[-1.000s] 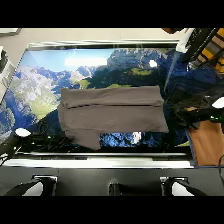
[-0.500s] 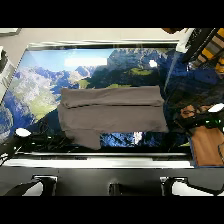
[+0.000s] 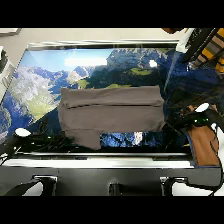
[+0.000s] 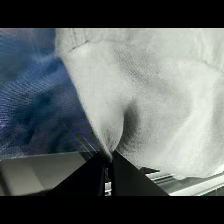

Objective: Fold the clothes and pants, and hang the long-sleeved shirts on hangers.

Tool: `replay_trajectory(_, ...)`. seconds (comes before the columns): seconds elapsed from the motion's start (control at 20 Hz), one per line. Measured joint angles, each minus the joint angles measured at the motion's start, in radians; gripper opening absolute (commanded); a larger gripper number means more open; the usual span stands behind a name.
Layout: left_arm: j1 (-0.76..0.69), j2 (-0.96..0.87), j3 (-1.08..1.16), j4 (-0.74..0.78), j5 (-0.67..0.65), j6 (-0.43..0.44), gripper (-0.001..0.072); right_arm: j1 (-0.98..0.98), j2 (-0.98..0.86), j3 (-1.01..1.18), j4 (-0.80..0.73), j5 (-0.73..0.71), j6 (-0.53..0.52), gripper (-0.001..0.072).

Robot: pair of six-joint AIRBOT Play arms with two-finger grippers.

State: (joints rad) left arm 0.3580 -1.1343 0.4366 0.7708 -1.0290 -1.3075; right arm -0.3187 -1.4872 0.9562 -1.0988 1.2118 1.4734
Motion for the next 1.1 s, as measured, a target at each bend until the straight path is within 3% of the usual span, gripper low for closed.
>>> replay_trajectory(0.3, 0.115, 0.086, 0.072, 0.040, -0.165, -0.029, 0.0015, 0.016, 0.128, 0.000, -0.070, 0.055, 0.047, 0.0029)
replay_trajectory(0.55, 0.222, 0.325, 0.142, 0.124, -0.335, -0.186, 0.0015, 0.018, 0.355, -0.001, -0.159, 0.222, 0.132, 0.0029)
replay_trajectory(0.8, 0.246, 0.398, 0.163, 0.052, -0.304, -0.248, 0.0015, 0.018, 0.460, 0.005, -0.149, 0.218, 0.157, 0.0029)
replay_trajectory(1.1, 0.213, 0.156, 0.268, -0.076, -0.189, -0.147, 0.0015, 0.018, 0.327, 0.038, -0.020, 0.058, 0.064, 0.0029)
